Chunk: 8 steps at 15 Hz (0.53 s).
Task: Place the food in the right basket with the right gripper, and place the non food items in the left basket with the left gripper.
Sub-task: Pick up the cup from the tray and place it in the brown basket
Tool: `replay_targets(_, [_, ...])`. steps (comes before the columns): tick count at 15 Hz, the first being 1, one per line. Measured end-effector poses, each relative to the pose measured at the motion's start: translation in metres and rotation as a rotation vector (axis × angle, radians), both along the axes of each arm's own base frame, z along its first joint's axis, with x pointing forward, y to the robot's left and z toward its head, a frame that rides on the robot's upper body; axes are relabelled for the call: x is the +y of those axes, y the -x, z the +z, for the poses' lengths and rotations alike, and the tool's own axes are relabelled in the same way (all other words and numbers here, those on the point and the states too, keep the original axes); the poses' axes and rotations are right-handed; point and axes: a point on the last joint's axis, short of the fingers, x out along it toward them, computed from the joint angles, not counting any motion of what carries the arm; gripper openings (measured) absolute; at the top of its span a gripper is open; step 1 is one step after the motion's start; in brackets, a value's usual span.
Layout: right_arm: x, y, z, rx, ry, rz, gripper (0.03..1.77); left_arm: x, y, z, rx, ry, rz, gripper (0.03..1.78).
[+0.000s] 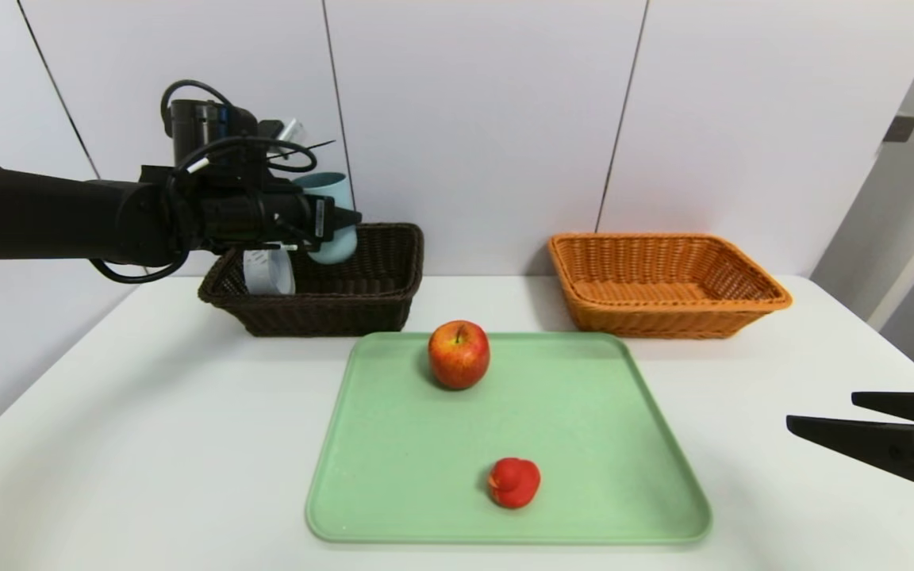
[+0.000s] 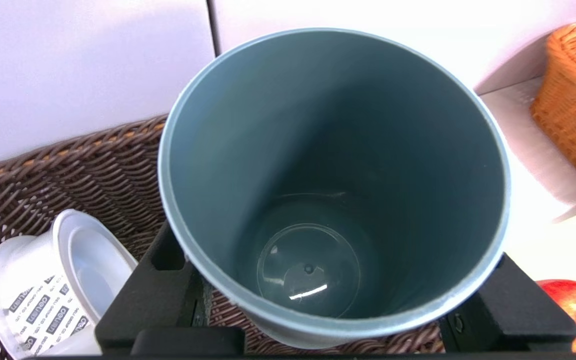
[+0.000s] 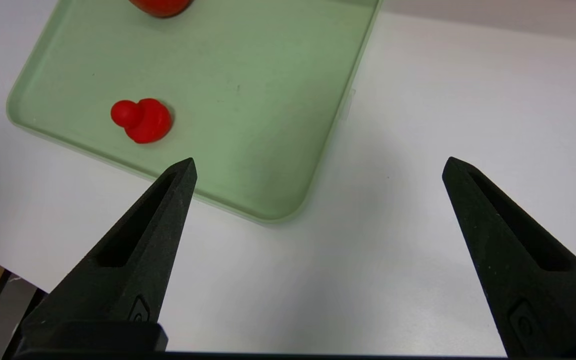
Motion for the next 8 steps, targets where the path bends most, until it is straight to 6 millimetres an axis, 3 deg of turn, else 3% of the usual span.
replay_targets(8, [0.001,-0.006,-0.002,0.020,0.002,0.001,1.70,0.021,-0.036,-0.032,0.036,-0.041,0.056,1.15])
